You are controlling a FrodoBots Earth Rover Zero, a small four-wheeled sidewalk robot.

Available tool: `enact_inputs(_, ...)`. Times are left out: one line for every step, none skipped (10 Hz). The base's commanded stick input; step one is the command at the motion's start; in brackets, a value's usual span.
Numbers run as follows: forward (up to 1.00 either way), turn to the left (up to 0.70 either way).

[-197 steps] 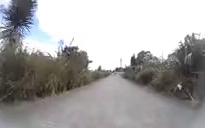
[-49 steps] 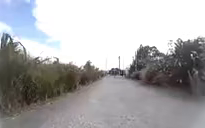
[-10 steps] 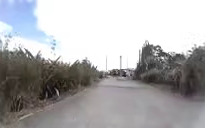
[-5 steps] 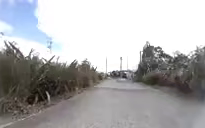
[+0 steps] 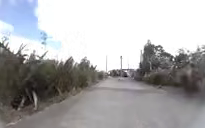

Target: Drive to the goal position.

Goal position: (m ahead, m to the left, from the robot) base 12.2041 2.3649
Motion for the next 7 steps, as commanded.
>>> enact_inputs(0.85,0.00)
enact_inputs(0.85,0.00)
enact_inputs(0.85,0.00)
enact_inputs(0.85,0.00)
enact_inputs(0.85,0.00)
enact_inputs(0.85,0.00)
enact_inputs(0.85,0.00)
